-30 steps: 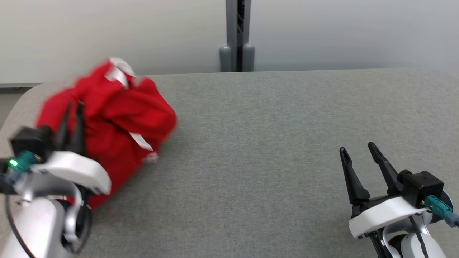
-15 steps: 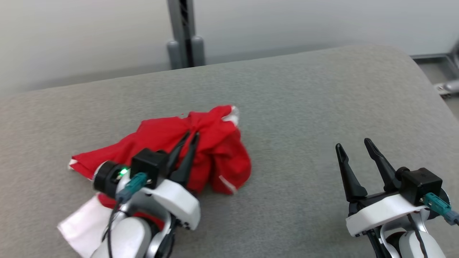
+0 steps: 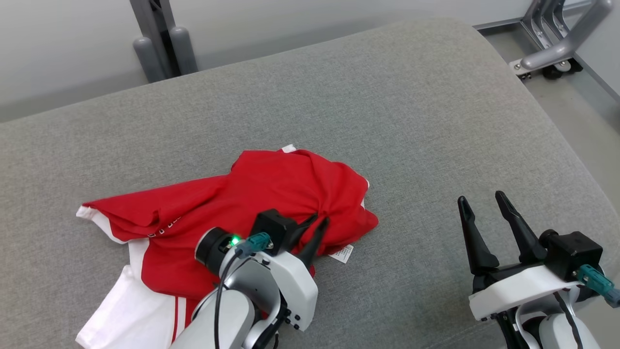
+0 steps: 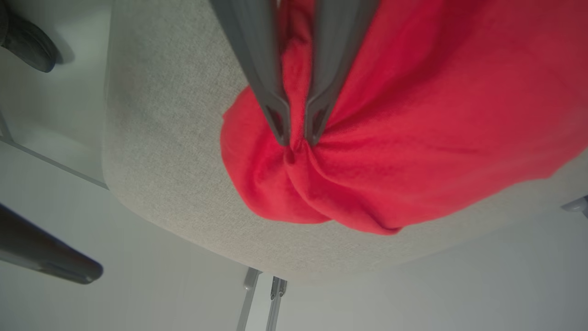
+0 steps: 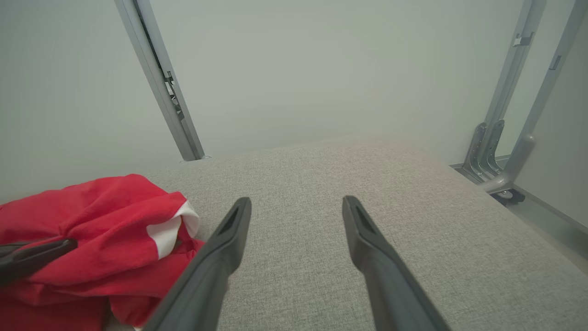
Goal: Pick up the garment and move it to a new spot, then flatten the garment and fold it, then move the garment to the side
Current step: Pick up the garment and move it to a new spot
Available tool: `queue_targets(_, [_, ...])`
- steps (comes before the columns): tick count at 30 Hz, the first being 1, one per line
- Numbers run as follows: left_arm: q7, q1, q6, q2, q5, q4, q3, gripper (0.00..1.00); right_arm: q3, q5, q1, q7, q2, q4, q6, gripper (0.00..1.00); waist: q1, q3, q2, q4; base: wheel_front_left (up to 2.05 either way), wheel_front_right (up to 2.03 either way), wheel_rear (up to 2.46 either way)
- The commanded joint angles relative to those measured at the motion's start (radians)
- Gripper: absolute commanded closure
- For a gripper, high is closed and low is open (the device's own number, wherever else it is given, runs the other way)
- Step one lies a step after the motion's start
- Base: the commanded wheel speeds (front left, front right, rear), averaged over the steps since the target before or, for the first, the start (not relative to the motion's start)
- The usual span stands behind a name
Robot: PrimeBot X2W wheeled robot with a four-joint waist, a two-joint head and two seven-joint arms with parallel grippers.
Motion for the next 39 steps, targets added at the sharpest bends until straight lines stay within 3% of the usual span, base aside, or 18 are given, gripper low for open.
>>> queue_targets(1, [-0.006, -0.009, -0.014, 0.000, -0.002, 0.019, -0.010, 0.00, 0.002, 0.007, -0.008, -0.013, -0.005, 0.007, 0.002, 0.00, 0.0000, 0.010, 0.0000, -0.011, 0.00, 0.00, 0.00])
queue_targets(9, [-0.054, 0.018, -0.029, 0.011, 0.001, -0.026, -0.032, 0.00, -0.015, 0.000, -0.015, -0.025, -0.005, 0.016, 0.002, 0.00, 0.0000, 0.002, 0.0000, 0.049, 0.00, 0.00, 0.00])
queue_targets(20, [-0.158, 0.094, 0.096, 0.076, -0.025, -0.210, 0.120, 0.00, -0.046, -0.031, -0.011, 0.002, -0.006, -0.017, 0.002, 0.00, 0.0000, -0.034, 0.0000, 0.189, 0.00, 0.00, 0.00])
queue_targets(29, [-0.231, 0.158, 0.195, 0.147, -0.065, -0.244, 0.294, 0.00, -0.063, -0.048, -0.005, 0.031, -0.006, -0.039, 0.002, 0.00, 0.0000, -0.061, 0.0000, 0.258, 0.00, 0.00, 0.00])
queue_targets(39, [-0.284, 0.263, 0.224, 0.232, -0.098, -0.264, 0.418, 0.00, -0.074, -0.059, 0.027, 0.049, -0.006, -0.047, 0.002, 0.00, 0.0000, -0.102, 0.0000, 0.280, 0.00, 0.00, 0.00])
